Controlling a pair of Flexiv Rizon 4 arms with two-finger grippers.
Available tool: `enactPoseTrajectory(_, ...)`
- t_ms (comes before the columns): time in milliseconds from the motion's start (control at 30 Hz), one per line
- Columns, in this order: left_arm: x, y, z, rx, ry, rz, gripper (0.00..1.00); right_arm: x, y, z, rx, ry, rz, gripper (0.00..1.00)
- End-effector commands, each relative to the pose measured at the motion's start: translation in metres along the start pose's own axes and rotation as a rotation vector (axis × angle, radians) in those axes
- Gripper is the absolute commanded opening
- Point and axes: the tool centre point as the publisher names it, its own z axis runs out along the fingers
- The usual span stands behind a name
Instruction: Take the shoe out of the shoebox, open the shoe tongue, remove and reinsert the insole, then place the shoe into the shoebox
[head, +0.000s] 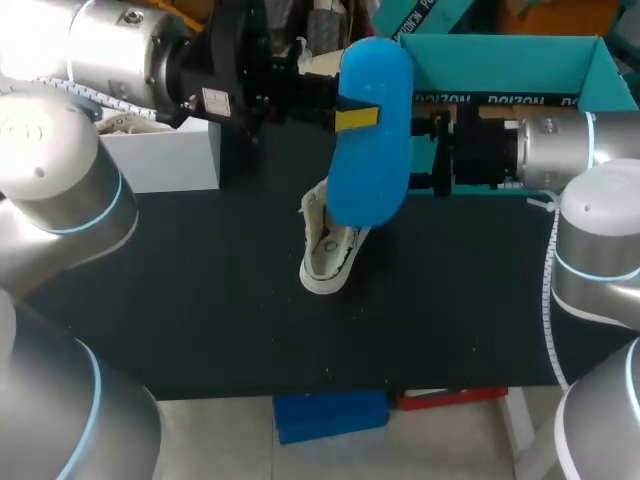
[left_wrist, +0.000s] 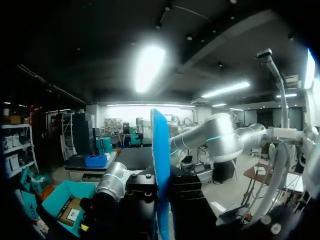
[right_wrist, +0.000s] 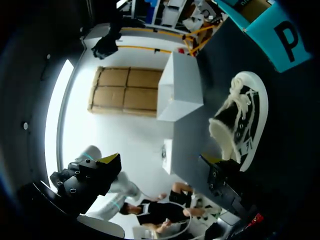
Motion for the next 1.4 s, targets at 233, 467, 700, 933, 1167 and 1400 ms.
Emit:
enactPoseTrajectory(233, -0.009, 0.042, 0.001, 0.084, -0.102, 0.051, 0.00, 0.000, 0.000, 0.002, -0.003, 0.001, 0.000, 1.00)
enactPoseTrajectory(467, -0.009, 0.042, 0.001, 0.084, -0.102, 0.051, 0.00, 0.000, 0.000, 0.002, -0.003, 0.001, 0.000, 1.00)
enactPoseTrajectory(700, -0.009, 0.042, 0.001, 0.084, -0.102, 0.051, 0.00, 0.000, 0.000, 0.002, -0.003, 0.001, 0.000, 1.00)
enactPoseTrajectory(933, 0.026, 0.066, 0.004, 0.101, -0.103, 0.335, 0.00, 0.000, 0.000, 0.002, -0.003, 0.001, 0.000, 1.00)
enactPoseTrajectory(1167, 0.032, 0.099, -0.005, 0.023, -0.145, 0.634, 0.00, 0.000, 0.000, 0.002, -0.003, 0.001, 0.000, 1.00)
enactPoseTrajectory(1400, 0.025, 0.146, -0.010, -0.097, -0.131, 0.805, 0.00, 0.000, 0.000, 0.002, -0.003, 0.001, 0.000, 1.00)
